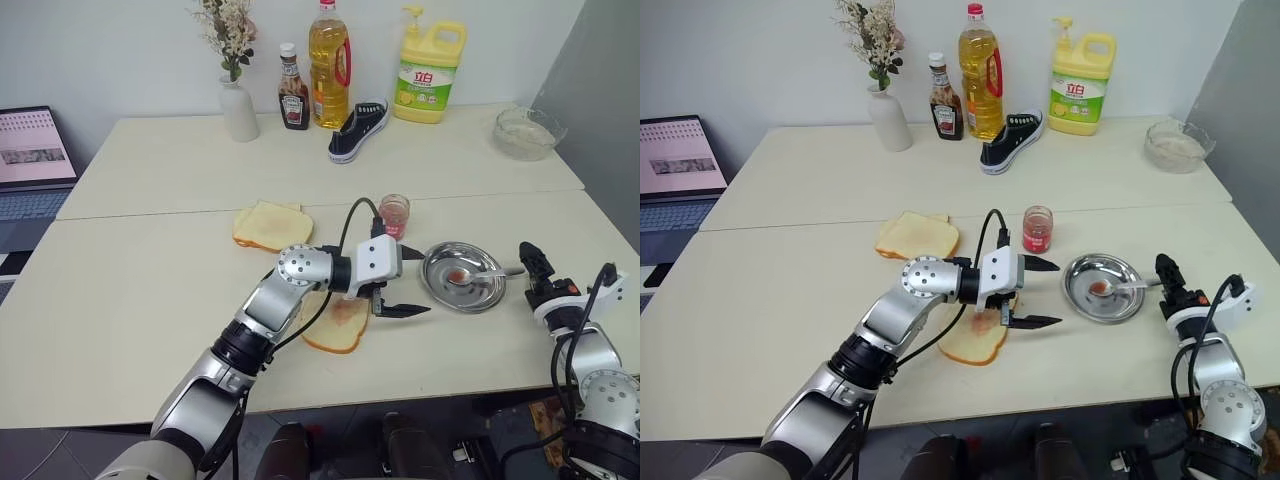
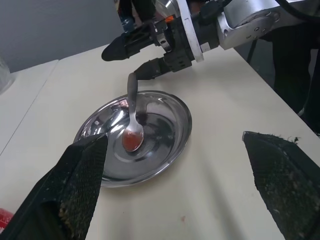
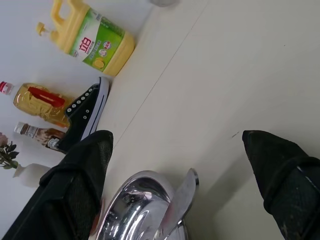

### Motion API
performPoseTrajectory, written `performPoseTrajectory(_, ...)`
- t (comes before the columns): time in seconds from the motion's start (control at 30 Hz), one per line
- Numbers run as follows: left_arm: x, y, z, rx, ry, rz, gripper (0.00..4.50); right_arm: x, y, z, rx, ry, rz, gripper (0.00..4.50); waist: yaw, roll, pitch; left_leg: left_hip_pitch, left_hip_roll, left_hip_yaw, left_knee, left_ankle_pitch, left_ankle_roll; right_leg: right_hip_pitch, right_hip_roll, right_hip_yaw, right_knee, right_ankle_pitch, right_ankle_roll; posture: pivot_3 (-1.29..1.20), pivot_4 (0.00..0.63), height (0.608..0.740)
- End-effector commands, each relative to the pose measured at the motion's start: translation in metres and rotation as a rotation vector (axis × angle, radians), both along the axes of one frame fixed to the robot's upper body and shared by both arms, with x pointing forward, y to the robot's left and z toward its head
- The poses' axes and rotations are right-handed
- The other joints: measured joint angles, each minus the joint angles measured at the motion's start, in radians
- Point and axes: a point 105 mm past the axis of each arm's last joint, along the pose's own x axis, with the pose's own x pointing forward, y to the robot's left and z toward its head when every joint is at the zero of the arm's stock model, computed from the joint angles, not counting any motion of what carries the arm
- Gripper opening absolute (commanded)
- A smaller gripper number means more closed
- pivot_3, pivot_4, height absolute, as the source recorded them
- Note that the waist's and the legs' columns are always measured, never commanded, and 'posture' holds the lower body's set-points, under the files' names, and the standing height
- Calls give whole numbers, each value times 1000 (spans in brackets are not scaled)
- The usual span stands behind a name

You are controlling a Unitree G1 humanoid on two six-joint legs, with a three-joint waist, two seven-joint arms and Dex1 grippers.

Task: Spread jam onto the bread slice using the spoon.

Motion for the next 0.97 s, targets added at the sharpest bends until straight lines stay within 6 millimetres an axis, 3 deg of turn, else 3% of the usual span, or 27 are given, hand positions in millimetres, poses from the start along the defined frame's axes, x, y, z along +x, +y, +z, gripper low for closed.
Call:
performPoseTrajectory(0.03,8,22,21,-39,-29,50,4500,-18,-21,26,-89,-32,-45,4480,0,0,0,0,0,0,0,0,0,0,0,0,0,0,0,0,150,740)
performPoseTrajectory(0.1,14,38,24,-26,-12,85,4500,-24,-25,35,-176,-10,-27,4480,-1,0,0,0,0,0,0,0,0,0,0,0,0,0,0,0,150,740)
performPoseTrajectory(0.17,18,59,30,-16,16,119,4500,-26,-15,50,-355,11,71,4480,-4,1,0,1,0,1,0,0,0,0,0,0,0,0,0,0,150,740)
performPoseTrajectory(0.3,20,95,34,36,51,159,4500,-25,20,78,-607,-8,292,4480,-14,1,0,3,1,2,-1,0,0,1,1,1,0,-1,0,0,150,740)
performPoseTrajectory(0.37,18,115,33,67,61,180,4500,-25,46,89,-735,-30,446,4480,-15,1,0,4,2,1,-1,0,0,2,2,1,0,-1,0,0,150,740)
performPoseTrajectory(0.53,19,145,29,95,91,258,4500,-41,108,91,-881,-83,817,4480,-10,-2,2,4,2,0,-1,0,0,3,2,-1,-2,-1,0,0,150,740)
performPoseTrajectory(0.63,7,158,31,92,126,255,4500,-61,149,73,-1055,-109,1099,4480,-2,-2,2,3,2,0,-1,0,0,2,1,-1,-2,-1,0,0,150,740)
performPoseTrajectory(0.8,-24,184,2,277,154,247,4500,-82,155,51,-1103,-90,1290,4480,2,-4,3,2,3,-1,-2,-1,0,2,-1,-2,-6,-1,0,0,150,740)
performPoseTrajectory(0.97,-25,199,1,294,142,319,4500,-86,149,49,-1079,-78,1289,4480,12,-6,4,-1,3,-2,1,0,-1,2,-5,-3,-6,-1,0,0,150,740)
